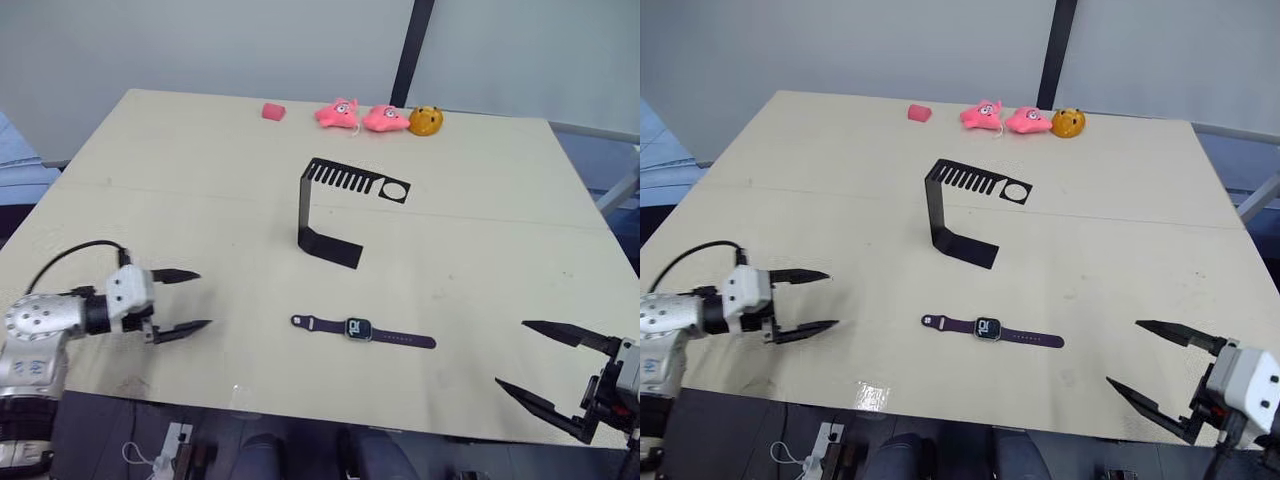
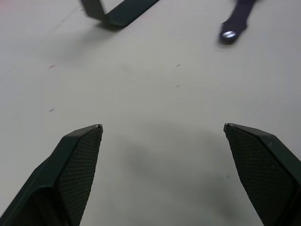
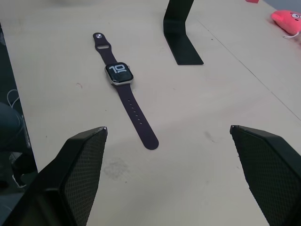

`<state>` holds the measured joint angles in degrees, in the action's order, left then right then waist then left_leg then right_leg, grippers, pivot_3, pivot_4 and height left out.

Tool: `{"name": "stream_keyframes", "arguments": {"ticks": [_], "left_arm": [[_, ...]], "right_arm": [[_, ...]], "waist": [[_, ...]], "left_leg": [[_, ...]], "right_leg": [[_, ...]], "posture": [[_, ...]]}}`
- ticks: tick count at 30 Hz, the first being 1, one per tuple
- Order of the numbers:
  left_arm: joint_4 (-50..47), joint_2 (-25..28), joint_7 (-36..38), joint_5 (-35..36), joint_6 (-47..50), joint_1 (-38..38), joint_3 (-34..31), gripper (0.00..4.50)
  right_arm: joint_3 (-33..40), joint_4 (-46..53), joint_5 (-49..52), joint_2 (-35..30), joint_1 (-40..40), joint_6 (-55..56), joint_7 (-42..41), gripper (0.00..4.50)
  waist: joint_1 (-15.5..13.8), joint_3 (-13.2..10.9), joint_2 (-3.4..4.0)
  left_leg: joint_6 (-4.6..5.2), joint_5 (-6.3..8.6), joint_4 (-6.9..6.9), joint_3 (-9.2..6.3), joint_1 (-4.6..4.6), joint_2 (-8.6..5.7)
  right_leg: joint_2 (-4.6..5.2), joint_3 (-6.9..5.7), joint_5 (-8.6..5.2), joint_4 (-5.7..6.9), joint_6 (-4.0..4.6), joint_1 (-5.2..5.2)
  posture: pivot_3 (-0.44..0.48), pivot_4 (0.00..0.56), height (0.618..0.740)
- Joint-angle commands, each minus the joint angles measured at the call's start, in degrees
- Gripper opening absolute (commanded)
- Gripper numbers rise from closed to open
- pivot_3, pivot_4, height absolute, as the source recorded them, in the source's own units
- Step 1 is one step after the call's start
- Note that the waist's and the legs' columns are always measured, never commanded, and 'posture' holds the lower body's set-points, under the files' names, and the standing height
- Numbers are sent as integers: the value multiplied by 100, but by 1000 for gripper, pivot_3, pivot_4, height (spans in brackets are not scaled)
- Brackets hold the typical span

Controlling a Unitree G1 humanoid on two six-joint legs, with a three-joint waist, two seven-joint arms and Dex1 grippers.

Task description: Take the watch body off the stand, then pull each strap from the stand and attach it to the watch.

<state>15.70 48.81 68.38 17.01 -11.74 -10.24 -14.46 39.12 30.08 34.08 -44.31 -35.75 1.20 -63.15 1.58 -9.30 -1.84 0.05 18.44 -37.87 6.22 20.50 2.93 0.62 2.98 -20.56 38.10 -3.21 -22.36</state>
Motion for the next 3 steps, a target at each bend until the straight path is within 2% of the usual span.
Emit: {"name": "stream_keyframes", "arguments": {"ticks": [1, 3], "left_arm": [[82, -17, -274, -52, -328, 56, -197, 4441], [132, -106, -401, 12, -294, -62, -202, 4441]], "right_arm": [[-24, -221, -43, -82, 272, 80, -139, 4500], [-129, -319, -71, -81, 470, 69, -150, 4500]], "waist": [[2, 0, 1], [0, 0, 0]], "left_leg": [[0, 0, 8, 2, -6, -1], [0, 0, 12, 2, -7, -2]], "right_leg": [[2, 0, 0, -6, 0, 4], [2, 0, 0, -9, 0, 5]], "posture": [[0, 150, 740], [0, 150, 740]]}}
